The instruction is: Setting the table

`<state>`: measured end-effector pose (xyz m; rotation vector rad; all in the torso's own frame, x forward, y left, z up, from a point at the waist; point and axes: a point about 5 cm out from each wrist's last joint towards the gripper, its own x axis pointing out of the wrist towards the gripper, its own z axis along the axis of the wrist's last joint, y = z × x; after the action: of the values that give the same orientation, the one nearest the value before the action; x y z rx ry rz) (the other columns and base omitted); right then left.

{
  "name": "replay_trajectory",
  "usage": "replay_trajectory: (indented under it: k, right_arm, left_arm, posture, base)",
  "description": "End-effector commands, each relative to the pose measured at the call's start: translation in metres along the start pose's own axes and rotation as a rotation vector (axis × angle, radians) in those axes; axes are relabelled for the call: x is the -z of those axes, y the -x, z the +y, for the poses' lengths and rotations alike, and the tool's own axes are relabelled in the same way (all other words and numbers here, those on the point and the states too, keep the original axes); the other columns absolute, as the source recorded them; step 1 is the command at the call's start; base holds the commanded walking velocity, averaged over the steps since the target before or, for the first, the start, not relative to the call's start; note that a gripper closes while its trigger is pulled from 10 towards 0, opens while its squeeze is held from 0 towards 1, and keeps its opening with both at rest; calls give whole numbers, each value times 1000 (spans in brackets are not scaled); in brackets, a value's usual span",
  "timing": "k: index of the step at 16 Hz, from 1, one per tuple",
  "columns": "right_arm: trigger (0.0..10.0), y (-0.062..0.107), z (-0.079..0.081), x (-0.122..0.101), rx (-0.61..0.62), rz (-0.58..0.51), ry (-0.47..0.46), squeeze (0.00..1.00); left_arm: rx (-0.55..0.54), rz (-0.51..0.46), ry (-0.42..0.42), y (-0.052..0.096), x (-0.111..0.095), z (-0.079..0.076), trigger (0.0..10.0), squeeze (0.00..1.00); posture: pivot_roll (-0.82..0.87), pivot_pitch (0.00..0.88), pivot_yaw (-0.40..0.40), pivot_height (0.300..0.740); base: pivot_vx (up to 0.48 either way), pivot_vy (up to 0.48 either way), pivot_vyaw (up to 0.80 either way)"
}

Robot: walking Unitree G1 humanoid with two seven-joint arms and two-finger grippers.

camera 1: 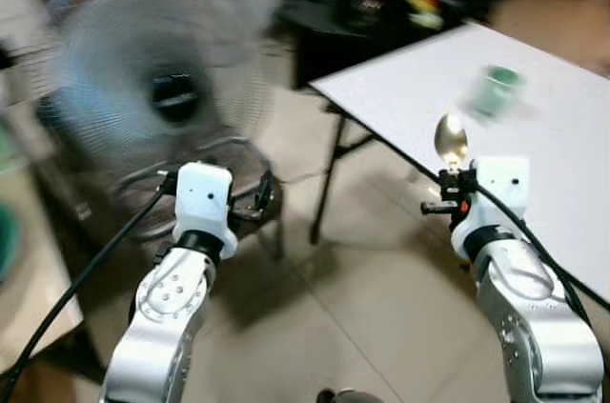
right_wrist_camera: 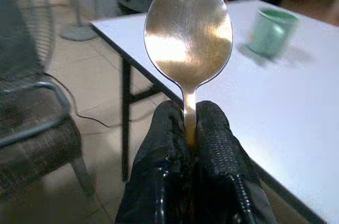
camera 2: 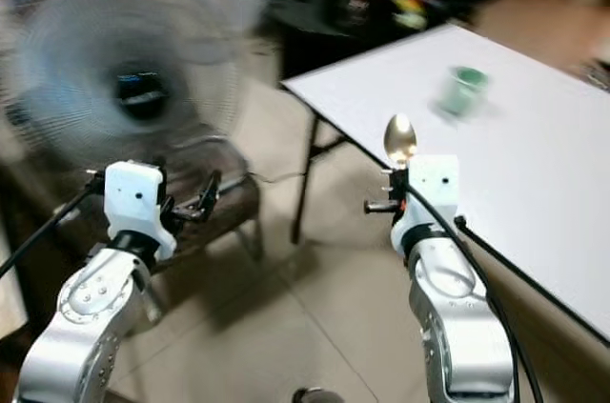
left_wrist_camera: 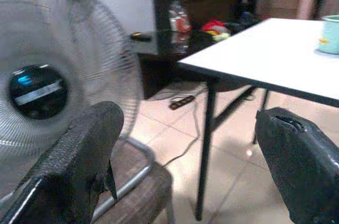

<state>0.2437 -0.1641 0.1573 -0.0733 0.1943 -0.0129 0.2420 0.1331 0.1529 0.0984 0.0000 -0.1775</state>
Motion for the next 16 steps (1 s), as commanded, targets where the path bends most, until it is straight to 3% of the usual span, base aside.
replay_trajectory:
  k: [1, 7, 12, 14, 16]
  right_arm:
    - [10000, 4, -3, -1, 18, 0, 10, 0]
    - [10000, 8, -7, -1, 40, -4, 14, 0]
    - [10000, 14, -4, 4, 73, 18, -17, 0]
    - [10000, 15, -3, 1, 71, 13, -24, 0]
    - [10000, 14, -2, 4, 76, 20, -73, 0]
  left_arm:
    - [5, 0, 6, -1, -2, 1, 10000, 0]
    - [10, 11, 28, 0, 0, 0, 10000, 0]
    - [32, 9, 7, -8, -2, 4, 10000, 0]
    - [18, -10, -41, -8, -8, 8, 10000, 0]
    - [-34, 28, 9, -5, -1, 15, 10000, 0]
  posture:
    - [-50, 0, 4, 740]
    - [-60, 0, 11, 740]
    - [-79, 0, 43, 740]
    - [-73, 0, 44, 740]
    - [-71, 0, 59, 740]
  base:
    - [0, 0, -800]
    - [0, 0, -800]
    - [0, 480, -800]
    - [0, -240, -800]
    - [0, -364, -400]
